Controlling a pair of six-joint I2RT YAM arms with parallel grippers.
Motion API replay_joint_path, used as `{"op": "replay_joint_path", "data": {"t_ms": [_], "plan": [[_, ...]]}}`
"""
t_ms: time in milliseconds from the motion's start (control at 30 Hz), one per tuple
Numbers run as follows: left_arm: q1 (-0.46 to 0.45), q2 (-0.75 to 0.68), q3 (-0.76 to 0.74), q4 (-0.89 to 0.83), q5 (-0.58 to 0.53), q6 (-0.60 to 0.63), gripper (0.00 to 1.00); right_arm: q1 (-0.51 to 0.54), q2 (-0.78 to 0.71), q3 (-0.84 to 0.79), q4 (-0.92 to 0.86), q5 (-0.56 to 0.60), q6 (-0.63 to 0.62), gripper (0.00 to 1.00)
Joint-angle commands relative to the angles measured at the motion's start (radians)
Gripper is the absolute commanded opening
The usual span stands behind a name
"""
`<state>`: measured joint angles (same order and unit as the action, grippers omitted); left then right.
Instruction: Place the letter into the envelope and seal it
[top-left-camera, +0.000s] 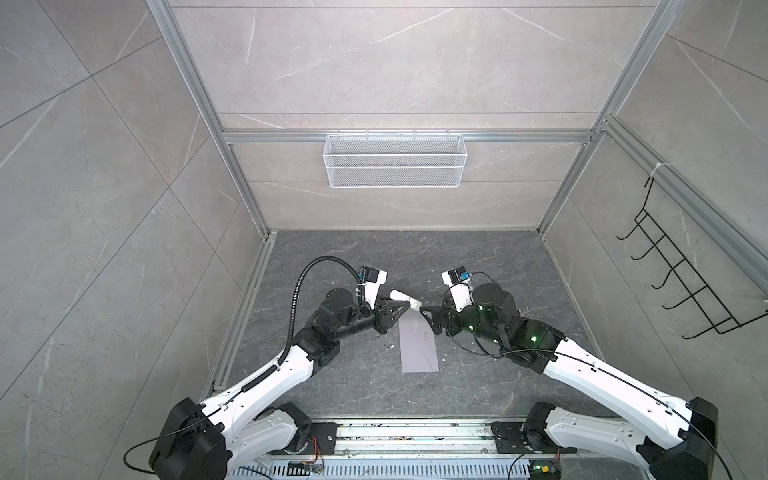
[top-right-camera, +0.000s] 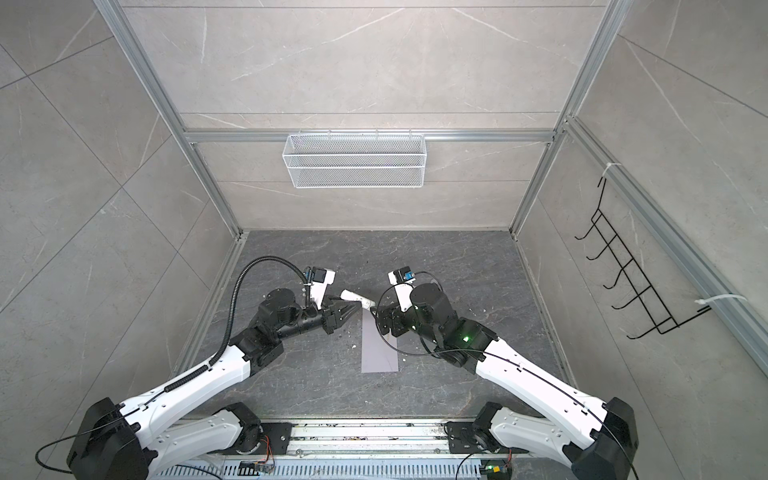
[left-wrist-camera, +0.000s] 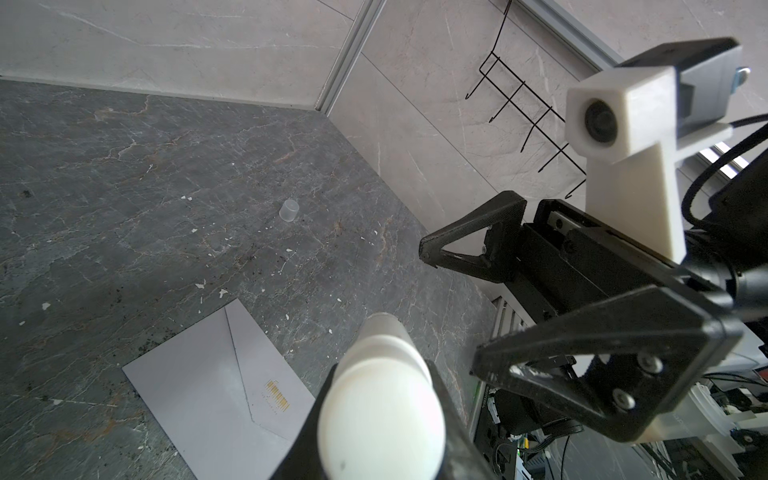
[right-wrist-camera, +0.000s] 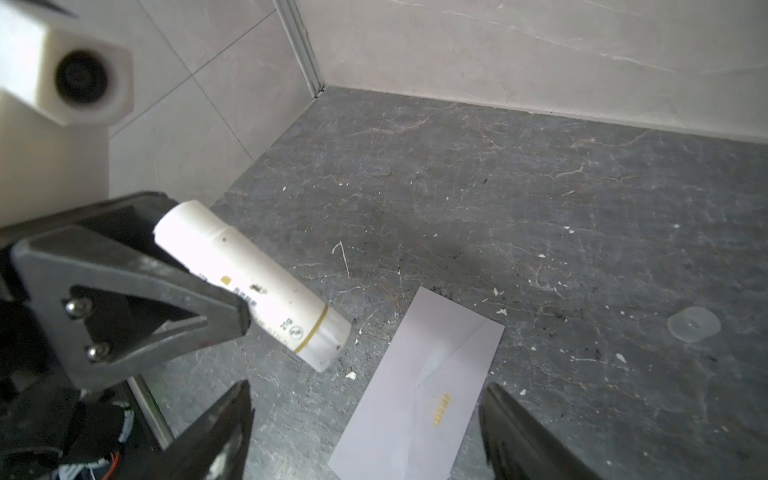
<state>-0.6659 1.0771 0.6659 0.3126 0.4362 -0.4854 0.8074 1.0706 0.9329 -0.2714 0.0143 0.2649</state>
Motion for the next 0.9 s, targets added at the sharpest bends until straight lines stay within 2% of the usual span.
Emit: {"op": "replay_joint_path", "data": {"t_ms": [0, 167, 400, 533, 700, 867], "plan": [[0.0, -0.007, 0.057, 0.027, 0.02, 0.015, 0.0, 0.002, 0.032, 0.055, -0.079, -0.044, -0.118, 0.86], [0.0, 0.02, 0.074, 0.035, 0.052, 0.0, 0.0, 0.015, 0.116, 0.122, -0.103, -0.039, -0.169, 0.86], [0.001, 0.047, 0.098, 0.025, 0.09, -0.012, 0.0, 0.072, 0.207, 0.21, -0.116, 0.036, -0.24, 0.83], [0.001, 0.055, 0.105, 0.024, 0.102, -0.016, 0.0, 0.092, 0.231, 0.234, -0.126, 0.057, -0.26, 0.75], [0.001, 0.058, 0.107, 0.025, 0.107, -0.02, 0.0, 0.1, 0.231, 0.23, -0.12, 0.07, -0.259, 0.56], [0.002, 0.06, 0.106, 0.031, 0.109, -0.025, 0.0, 0.103, 0.222, 0.216, -0.093, 0.073, -0.247, 0.44]]}}
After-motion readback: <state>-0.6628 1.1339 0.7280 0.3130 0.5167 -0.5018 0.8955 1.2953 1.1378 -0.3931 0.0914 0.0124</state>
